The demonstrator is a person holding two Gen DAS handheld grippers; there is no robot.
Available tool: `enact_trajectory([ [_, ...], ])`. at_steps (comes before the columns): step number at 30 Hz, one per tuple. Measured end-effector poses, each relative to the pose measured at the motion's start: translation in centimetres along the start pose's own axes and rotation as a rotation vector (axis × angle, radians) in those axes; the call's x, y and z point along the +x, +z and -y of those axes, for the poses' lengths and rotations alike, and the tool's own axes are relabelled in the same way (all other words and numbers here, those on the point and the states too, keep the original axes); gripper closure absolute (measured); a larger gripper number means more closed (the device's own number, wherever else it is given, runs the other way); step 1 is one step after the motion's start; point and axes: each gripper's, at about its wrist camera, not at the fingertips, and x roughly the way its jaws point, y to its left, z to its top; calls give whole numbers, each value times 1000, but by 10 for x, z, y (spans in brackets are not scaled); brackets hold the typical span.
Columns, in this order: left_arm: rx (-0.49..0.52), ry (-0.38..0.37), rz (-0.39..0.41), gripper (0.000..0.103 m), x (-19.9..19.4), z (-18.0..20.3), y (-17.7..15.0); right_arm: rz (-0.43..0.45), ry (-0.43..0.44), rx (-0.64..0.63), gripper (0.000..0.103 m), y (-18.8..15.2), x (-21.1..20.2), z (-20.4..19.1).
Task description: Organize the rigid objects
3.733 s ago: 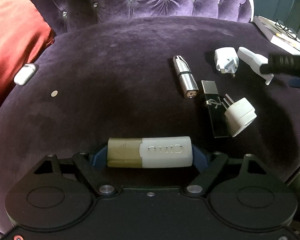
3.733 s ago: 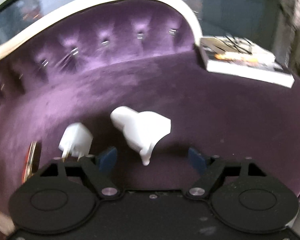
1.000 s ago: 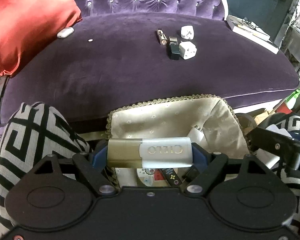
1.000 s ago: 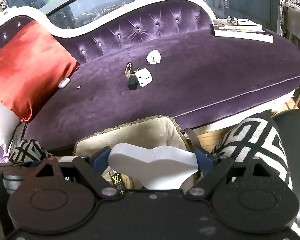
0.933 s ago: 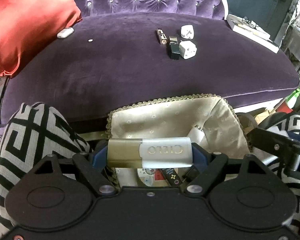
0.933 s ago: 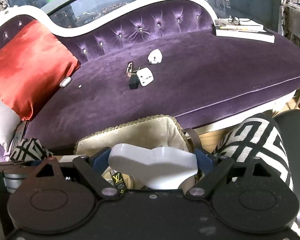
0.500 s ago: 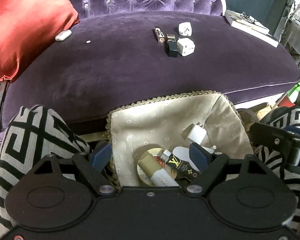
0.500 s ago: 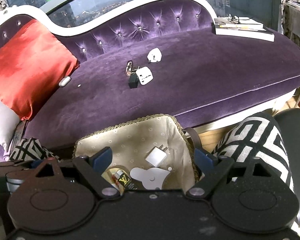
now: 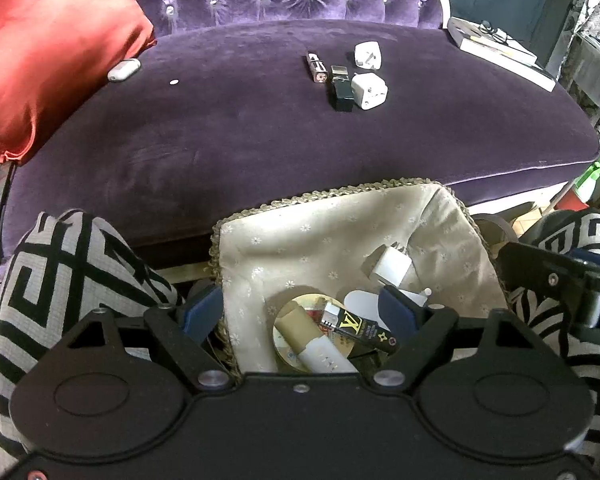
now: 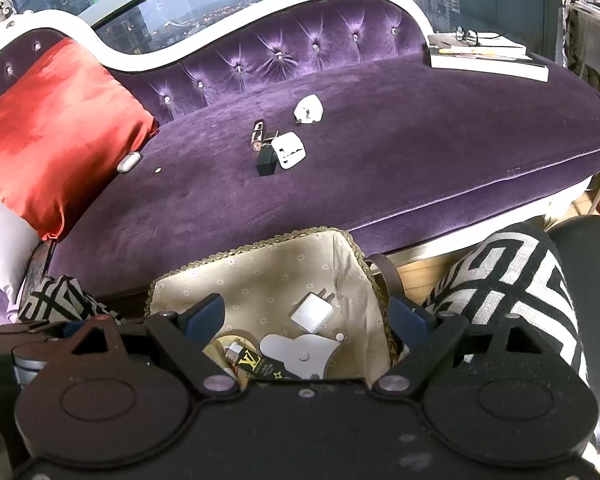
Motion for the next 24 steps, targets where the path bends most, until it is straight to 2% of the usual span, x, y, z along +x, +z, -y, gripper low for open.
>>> enact_trajectory([
  [12, -1, 1, -3, 22, -3, -1, 3, 5, 12, 41, 14, 6, -4, 7],
  [18, -13, -1, 30, 22, -12, -6, 8, 2, 32, 79, 14, 15, -5, 9],
  [24, -45, -42, 29, 22, -13, -13, 21, -10, 21, 60, 14, 28, 4, 8],
])
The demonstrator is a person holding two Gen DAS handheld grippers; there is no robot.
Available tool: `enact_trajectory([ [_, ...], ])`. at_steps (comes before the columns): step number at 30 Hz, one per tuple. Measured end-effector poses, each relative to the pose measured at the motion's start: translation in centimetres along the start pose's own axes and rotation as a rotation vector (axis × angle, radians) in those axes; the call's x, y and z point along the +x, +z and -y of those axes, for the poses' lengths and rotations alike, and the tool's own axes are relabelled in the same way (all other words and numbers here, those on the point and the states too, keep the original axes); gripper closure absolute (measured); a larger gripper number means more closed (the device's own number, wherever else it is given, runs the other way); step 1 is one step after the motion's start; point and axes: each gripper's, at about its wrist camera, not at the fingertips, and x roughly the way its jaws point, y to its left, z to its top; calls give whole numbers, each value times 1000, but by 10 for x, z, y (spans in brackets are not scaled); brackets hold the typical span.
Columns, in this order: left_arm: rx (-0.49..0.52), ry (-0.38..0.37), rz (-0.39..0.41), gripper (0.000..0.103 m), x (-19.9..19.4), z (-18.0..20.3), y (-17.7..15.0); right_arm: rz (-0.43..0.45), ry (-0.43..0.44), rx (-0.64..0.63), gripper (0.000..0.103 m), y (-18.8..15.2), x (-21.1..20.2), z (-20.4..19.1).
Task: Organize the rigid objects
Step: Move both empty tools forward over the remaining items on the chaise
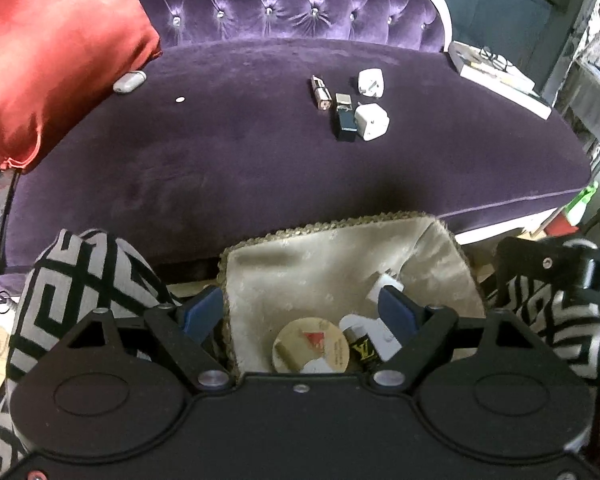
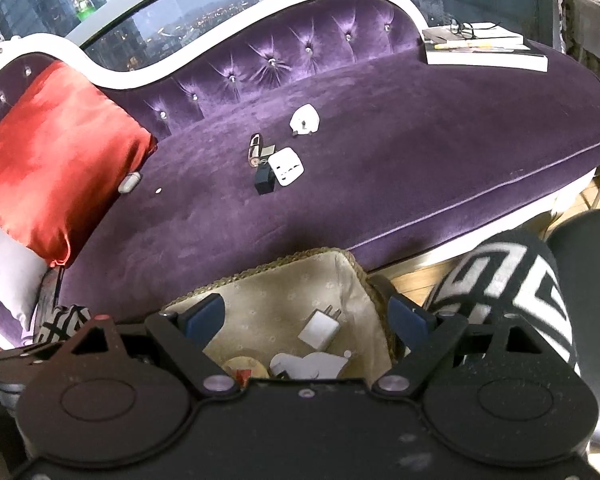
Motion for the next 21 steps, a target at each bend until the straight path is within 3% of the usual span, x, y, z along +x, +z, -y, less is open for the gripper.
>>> enact_trajectory([
  [4, 13, 2, 21, 22, 4, 0, 17, 25, -39, -26, 14, 18, 7, 2],
  [7, 36, 12, 45, 11, 9, -1, 33, 47, -68, -32, 14, 36, 14, 9],
  [21, 215, 94, 61, 11, 92, 19, 103, 87, -177, -91, 14, 105, 102, 7],
])
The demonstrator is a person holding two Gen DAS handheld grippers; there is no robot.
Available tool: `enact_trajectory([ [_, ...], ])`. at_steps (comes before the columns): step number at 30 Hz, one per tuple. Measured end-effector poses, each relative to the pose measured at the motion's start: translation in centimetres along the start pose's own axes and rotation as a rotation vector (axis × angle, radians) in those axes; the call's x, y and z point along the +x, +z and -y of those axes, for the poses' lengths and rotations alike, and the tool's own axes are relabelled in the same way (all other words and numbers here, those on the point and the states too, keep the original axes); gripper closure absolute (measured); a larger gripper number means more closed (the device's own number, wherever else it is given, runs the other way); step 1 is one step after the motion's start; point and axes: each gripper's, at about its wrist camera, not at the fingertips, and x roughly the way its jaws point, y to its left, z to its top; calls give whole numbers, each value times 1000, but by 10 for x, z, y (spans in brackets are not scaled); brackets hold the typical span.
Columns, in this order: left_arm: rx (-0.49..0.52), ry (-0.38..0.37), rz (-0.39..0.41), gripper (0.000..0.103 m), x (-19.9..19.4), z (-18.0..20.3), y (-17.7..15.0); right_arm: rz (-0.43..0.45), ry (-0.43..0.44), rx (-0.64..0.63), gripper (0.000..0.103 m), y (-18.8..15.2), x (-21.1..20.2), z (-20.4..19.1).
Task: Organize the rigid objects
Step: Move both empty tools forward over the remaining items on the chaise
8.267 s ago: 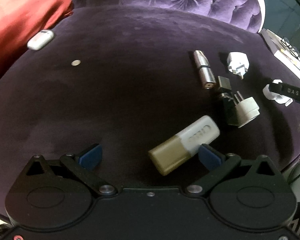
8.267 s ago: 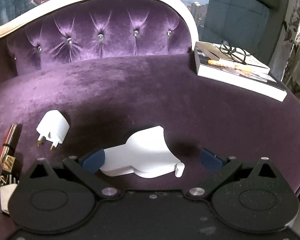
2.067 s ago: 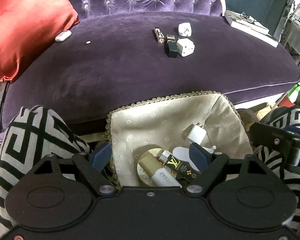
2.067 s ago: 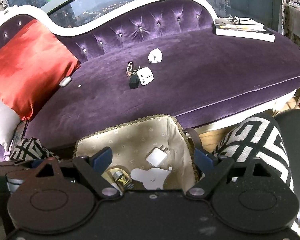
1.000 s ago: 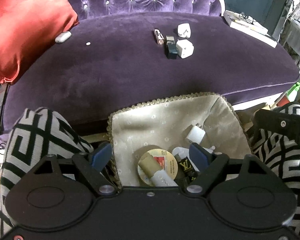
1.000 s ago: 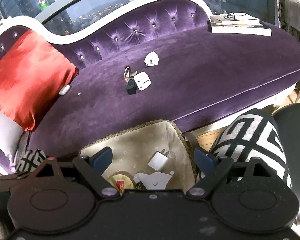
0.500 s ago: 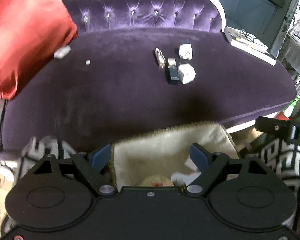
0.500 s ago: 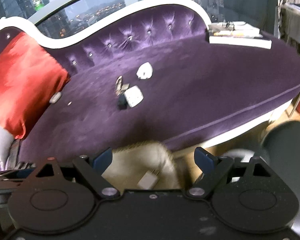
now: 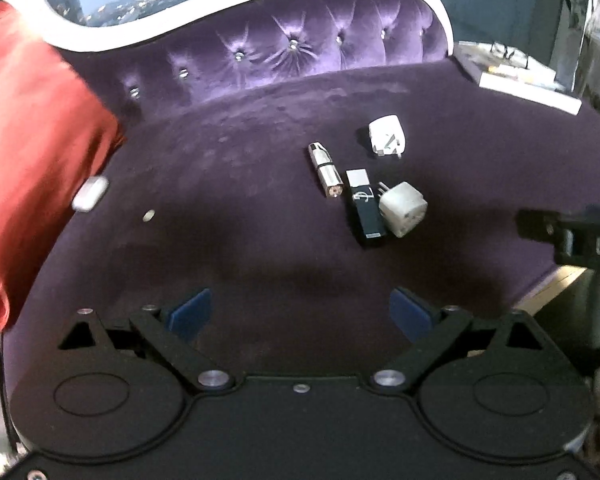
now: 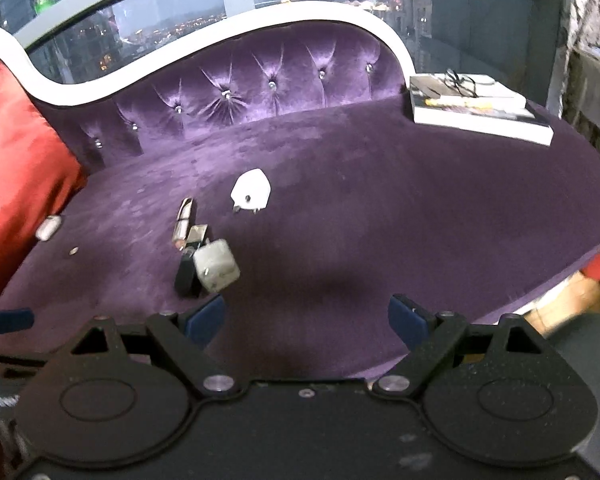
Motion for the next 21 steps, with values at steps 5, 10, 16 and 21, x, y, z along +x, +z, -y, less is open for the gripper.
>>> enact_trajectory([
  [5, 61, -25, -12, 10, 39, 15, 13, 16, -29, 35, 14, 20, 37, -3],
  [10, 59, -37, -13, 10, 63, 20, 23, -28, -46, 109, 14, 26, 67, 8],
  [16, -11, 7, -42, 7, 84, 8, 33, -41, -65, 108, 14, 26, 74, 10],
  [21, -291, 75, -129, 8, 97, -53, 33, -34, -64, 49, 14, 23, 74, -3],
])
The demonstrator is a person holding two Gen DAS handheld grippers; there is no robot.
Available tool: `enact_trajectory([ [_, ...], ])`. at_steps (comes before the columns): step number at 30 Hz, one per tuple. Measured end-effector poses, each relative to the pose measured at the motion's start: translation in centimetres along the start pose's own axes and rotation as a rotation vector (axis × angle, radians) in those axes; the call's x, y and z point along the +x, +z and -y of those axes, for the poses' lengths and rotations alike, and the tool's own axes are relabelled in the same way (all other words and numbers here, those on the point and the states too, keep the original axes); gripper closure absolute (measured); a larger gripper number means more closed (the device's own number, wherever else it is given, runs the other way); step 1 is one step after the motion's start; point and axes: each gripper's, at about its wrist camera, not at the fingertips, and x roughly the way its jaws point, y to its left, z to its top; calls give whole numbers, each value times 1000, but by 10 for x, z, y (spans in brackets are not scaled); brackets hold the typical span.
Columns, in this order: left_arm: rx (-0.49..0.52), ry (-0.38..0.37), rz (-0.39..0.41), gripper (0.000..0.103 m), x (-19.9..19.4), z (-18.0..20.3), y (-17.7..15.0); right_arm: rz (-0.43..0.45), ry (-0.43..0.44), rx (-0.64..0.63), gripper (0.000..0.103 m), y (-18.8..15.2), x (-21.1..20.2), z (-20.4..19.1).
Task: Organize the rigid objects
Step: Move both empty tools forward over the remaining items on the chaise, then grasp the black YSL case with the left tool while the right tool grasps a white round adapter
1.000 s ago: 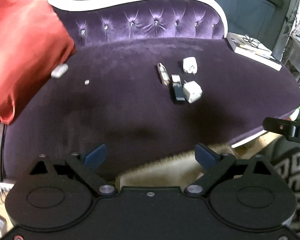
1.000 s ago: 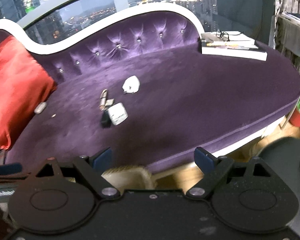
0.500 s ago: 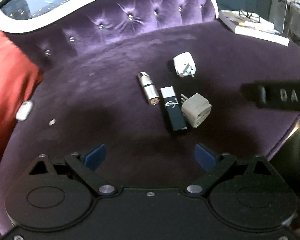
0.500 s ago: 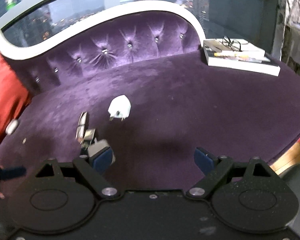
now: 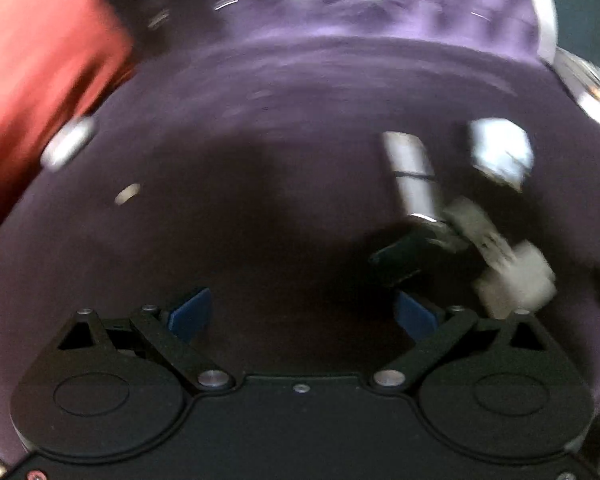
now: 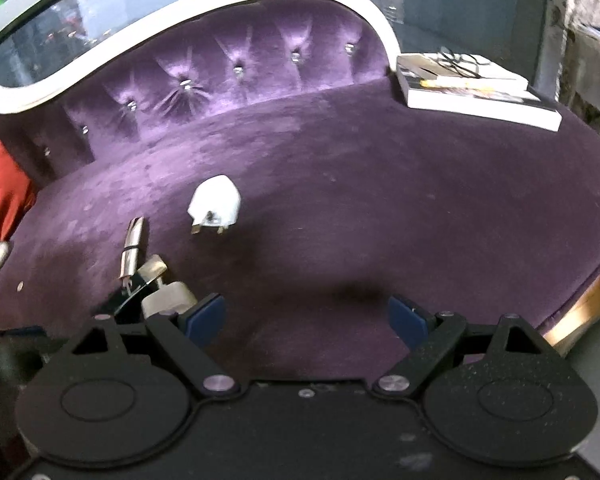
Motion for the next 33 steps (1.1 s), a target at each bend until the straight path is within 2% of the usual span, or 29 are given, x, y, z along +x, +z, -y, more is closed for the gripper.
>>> enact_trajectory([
  [3, -83, 80, 10, 10, -2, -23, 3, 2, 20, -54, 14, -3, 0, -12],
  [6, -141, 54, 2, 10, -3, -35, 3, 4, 47, -135, 14, -6, 1, -31],
  [12, -87, 44, 35, 10, -10, -23, 1, 40, 45, -345, 15, -14, 12, -72],
  [14, -72, 34, 35, 10, -10, -21, 1, 39, -12, -370, 18, -16, 18, -74],
  [19, -63, 28, 39, 10, -11, -18, 1, 42, -199, -255, 22, -7, 22, -46],
  [20, -66, 26, 39, 10, -11, -18, 1, 40, -187, -232, 22, -5, 21, -40],
  [24, -76, 19, 41, 10, -9, -19, 2, 56, -45, -179, 19, -2, 10, -35],
  [27, -74, 22, 38, 10, -9, -19, 1, 83, -21, -242, 18, -3, 13, -53],
  [33, -110, -4, 19, 10, -7, -27, 3, 60, 15, -362, 20, -2, 37, -78],
])
